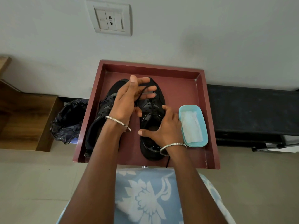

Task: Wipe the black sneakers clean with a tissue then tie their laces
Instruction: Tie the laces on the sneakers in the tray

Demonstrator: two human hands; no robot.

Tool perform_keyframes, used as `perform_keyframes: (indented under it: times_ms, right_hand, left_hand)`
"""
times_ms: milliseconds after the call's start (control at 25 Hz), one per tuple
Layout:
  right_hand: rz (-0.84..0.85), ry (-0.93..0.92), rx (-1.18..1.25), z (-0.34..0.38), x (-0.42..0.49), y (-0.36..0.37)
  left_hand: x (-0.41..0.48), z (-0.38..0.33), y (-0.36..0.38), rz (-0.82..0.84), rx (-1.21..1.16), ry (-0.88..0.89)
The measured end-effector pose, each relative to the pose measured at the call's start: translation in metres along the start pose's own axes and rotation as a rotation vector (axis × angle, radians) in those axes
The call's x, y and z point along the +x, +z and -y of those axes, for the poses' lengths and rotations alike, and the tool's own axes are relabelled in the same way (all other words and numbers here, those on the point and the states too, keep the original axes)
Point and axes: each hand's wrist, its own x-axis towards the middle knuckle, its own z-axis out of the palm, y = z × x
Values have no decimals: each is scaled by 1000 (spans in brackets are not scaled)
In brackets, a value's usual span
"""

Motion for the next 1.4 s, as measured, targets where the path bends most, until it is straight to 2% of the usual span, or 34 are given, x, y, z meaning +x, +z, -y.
perform_keyframes:
  times_ms: [80,160,240,360,480,560,600,640,720,800,840,920,1000,1120,1200,1400]
  right_hand:
    - [0,64,-8,3,5,1]
    - [-11,111,-16,5,8,-1]
    - [-49,163,-13,7,10,-4]
    - [-121,235,-16,6,15,-9]
    - [-128,273,3,0,23,-17]
    - [-117,288,-1,-1,23,-20]
    - [-122,291,-29,-1,22,-20]
    - [-159,278,-86,2,20,-18]
    - [-350,161,-207,15,18,-14]
    - [-563,-113,-143,29,20,-10]
    - [-579,-259,-59,35,22,-5]
    - [-420,-437,97,44,22,11]
    - [-207,-428,159,50,18,28]
    - [-27,-328,260,52,18,43]
    - [12,-291,264,51,21,46]
    - [-69,-293,272,39,33,36]
  left_hand:
    - [5,11,1,8,145,22]
    - [9,23,-4,-51,463,65]
    - [12,31,-10,-103,658,43]
    - [12,39,-9,-53,633,-206]
    - [8,42,-6,85,580,-475]
    - [6,40,-8,171,524,-553]
    - [5,37,-12,179,518,-524]
    - [3,32,-16,142,556,-429]
    - [1,19,-28,-88,712,-174]
    - [-2,10,-46,-382,900,-45]
    - [-5,8,-56,-478,965,-59]
    - [-8,10,-75,-480,974,-214]
    - [-9,10,-84,-381,854,-392]
    - [-8,12,-82,-305,789,-437]
    - [-5,16,-77,-270,759,-418]
    - [6,29,-63,-192,581,-400]
